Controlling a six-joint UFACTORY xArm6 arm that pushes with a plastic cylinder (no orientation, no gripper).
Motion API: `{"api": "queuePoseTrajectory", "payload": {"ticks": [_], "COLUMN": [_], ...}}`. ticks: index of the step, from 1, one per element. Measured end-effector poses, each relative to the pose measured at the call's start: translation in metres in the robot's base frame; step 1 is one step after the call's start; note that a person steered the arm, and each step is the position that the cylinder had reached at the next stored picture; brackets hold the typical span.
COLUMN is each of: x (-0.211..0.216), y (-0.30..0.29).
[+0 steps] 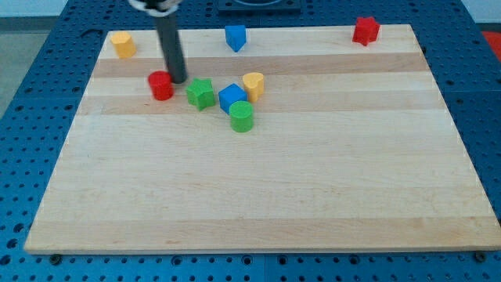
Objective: Slide the red circle a bit left
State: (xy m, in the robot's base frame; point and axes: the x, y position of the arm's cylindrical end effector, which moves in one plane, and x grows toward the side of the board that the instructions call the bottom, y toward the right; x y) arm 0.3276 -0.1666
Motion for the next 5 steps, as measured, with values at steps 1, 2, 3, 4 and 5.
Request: {"api": "queuePoseTrajectory", "payload": {"ticks": [1, 2, 3, 4, 5], "x": [0.010, 0.020, 0.027, 0.027, 0.035], "y": [-0.030, -0.030, -0.017, 0.006, 0.008]}}
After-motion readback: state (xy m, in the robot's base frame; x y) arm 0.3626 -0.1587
